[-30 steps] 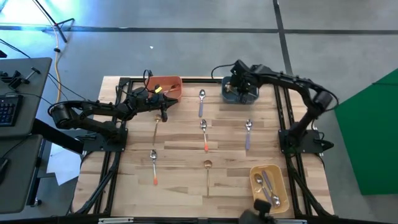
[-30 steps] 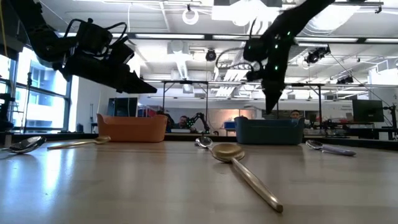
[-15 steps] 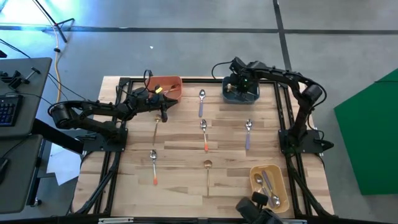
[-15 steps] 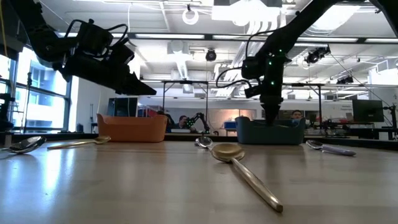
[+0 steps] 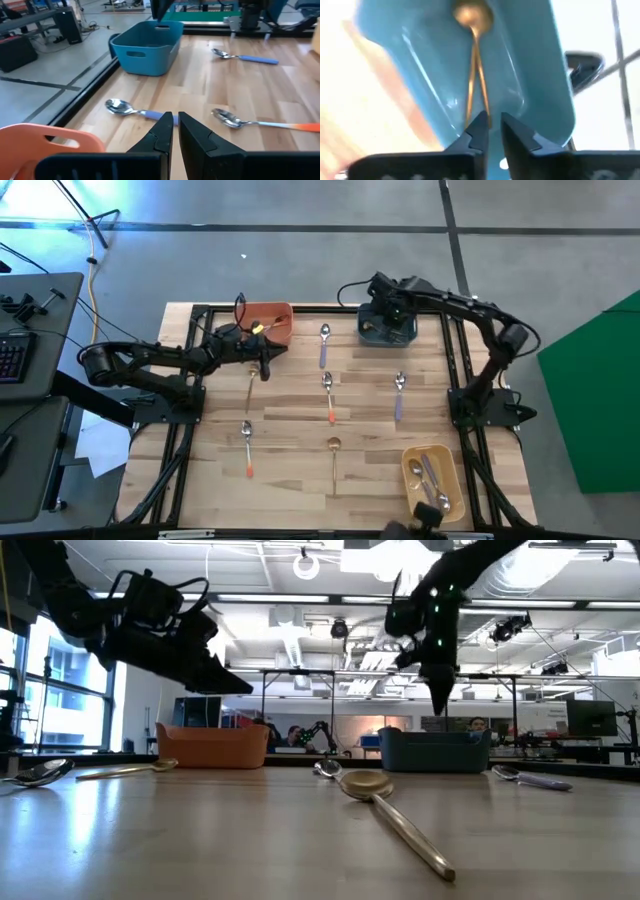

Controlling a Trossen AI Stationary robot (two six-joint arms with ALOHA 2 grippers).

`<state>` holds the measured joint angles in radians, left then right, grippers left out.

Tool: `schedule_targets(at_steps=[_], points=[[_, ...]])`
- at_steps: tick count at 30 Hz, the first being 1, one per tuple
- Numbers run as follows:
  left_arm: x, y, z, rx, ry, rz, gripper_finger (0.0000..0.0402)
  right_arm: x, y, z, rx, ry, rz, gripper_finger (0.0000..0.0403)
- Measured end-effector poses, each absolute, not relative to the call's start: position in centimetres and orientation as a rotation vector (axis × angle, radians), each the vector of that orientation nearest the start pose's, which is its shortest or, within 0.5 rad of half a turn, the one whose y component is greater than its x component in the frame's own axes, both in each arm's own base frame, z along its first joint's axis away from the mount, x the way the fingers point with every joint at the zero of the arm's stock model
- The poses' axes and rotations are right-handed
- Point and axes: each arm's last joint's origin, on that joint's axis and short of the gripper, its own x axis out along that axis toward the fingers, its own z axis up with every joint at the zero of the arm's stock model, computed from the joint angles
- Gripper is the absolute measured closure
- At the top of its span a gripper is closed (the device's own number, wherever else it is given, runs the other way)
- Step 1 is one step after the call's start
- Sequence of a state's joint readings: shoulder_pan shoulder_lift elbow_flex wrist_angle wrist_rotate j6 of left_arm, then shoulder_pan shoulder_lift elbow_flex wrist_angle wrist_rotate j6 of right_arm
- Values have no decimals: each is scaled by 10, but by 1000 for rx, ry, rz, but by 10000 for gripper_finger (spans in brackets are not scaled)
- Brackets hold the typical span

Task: Sort silverware by color (type)
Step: Put the violet spoon into the yellow bin

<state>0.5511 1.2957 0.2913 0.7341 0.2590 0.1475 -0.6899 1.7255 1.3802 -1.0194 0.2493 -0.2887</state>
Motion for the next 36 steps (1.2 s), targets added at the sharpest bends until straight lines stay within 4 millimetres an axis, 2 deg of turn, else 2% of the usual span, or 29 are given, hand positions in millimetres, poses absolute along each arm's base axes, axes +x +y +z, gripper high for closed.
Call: schedule_targets(at_steps=[3, 5, 13, 18, 22, 29, 36], points=[[196, 105, 157, 36, 270, 248, 383, 252, -197, 258, 64, 1329, -554, 396], [198, 102, 157, 38, 271, 230, 383, 254, -184, 257, 51, 1222, -517, 396], [204, 86, 154, 27, 303, 153, 383, 253, -119, 219, -14, 878, -486, 400], [208, 77, 154, -5, 297, 115, 383, 254, -80, 206, -56, 628, -427, 401], [211, 68, 154, -13, 298, 79, 383, 252, -53, 204, -107, 450, -436, 402], [215, 55, 154, 14, 302, 103, 383, 244, -21, 196, -129, 230, -448, 402], [217, 50, 154, 2, 305, 200, 383, 233, -8, 189, -182, 128, -457, 402]])
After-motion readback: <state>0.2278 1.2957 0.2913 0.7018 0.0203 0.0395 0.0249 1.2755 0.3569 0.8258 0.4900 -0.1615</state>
